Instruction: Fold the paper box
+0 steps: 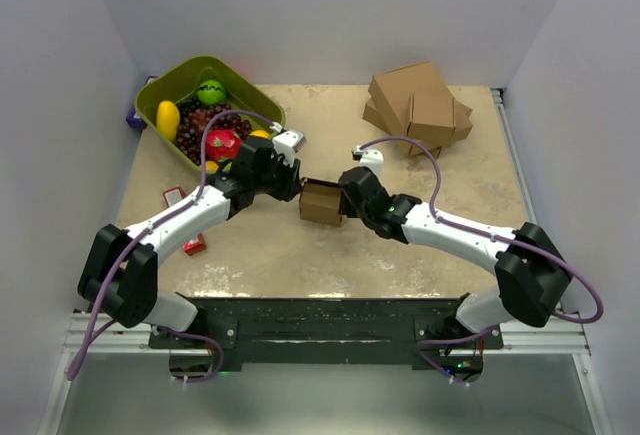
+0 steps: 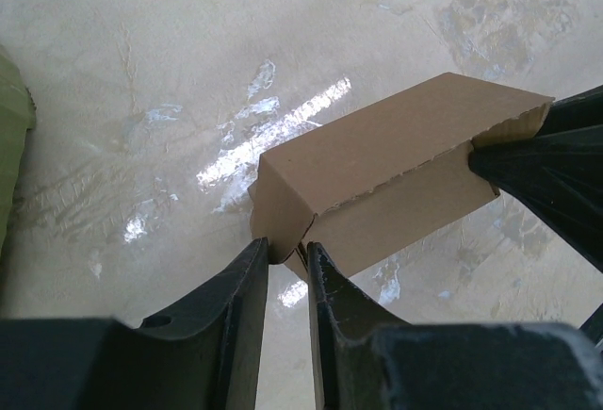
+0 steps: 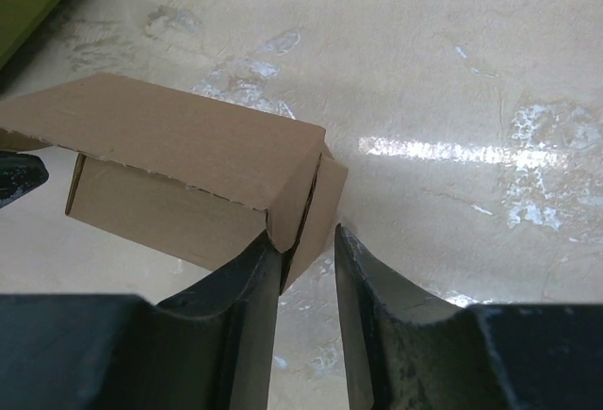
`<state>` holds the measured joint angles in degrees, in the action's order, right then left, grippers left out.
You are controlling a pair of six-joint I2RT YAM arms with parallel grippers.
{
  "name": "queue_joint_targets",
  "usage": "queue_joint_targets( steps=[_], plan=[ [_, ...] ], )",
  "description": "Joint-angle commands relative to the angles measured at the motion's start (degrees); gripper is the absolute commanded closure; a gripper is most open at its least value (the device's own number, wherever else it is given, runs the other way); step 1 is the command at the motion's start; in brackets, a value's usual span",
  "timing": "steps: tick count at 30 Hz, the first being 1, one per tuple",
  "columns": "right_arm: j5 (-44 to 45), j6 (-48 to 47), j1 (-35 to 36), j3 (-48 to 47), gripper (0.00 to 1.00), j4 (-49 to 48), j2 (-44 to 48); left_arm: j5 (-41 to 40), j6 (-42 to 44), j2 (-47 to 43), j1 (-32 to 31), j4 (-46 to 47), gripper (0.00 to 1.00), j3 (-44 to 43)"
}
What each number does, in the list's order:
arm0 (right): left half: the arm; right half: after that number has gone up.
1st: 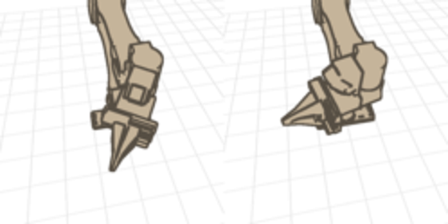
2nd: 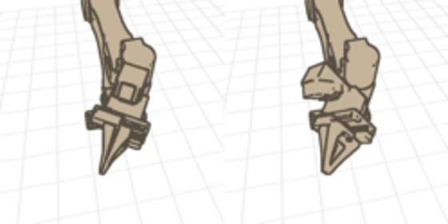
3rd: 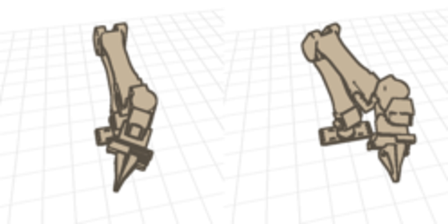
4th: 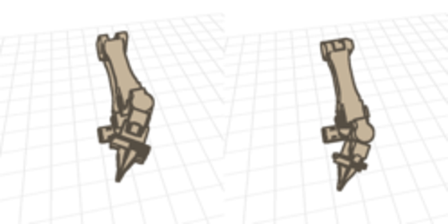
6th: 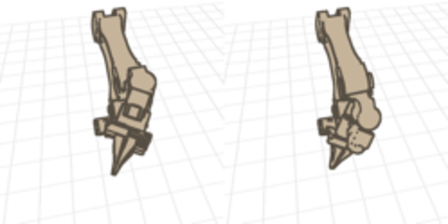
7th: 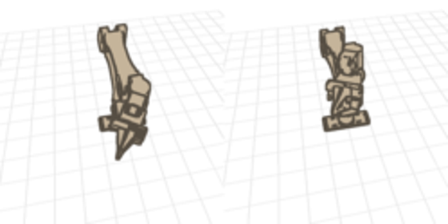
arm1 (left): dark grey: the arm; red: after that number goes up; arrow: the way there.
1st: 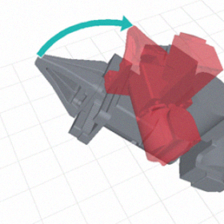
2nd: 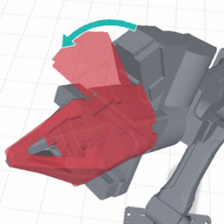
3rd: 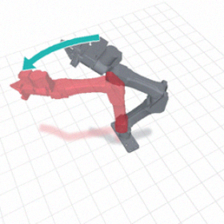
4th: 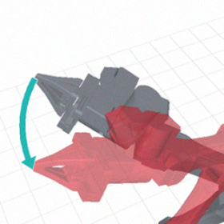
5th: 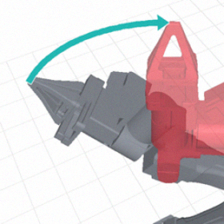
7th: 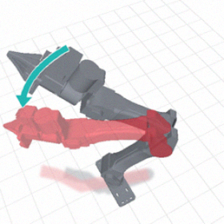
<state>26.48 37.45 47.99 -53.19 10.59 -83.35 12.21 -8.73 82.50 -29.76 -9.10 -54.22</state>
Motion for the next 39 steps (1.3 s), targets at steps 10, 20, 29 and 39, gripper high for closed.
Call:
queue_joint_targets(
  steps=[10, 20, 29, 39],
  plan=[
    [-1.69, 5.26, 0.00, -2.89, 0.59, 1.01, -1.11, 1.24, 1.35, -0.23, -0.21, 1.28, 0.80, -0.54],
    [-2.48, 7.11, 0.00, -2.10, 0.62, -1.27, -1.20, 1.59, 1.35, -0.23, -0.21, 1.37, 0.81, -0.45],
    [-1.35, 4.83, 0.00, -2.27, 0.78, 0.30, -5.41, 1.59, 0.74, -0.23, -0.21, 1.11, 0.84, -1.33],
    [0.94, 3.33, 0.09, -3.50, 0.86, 2.68, -9.55, 2.03, -0.32, -0.06, -0.12, -2.67, 1.00, -4.76]
  ],
)
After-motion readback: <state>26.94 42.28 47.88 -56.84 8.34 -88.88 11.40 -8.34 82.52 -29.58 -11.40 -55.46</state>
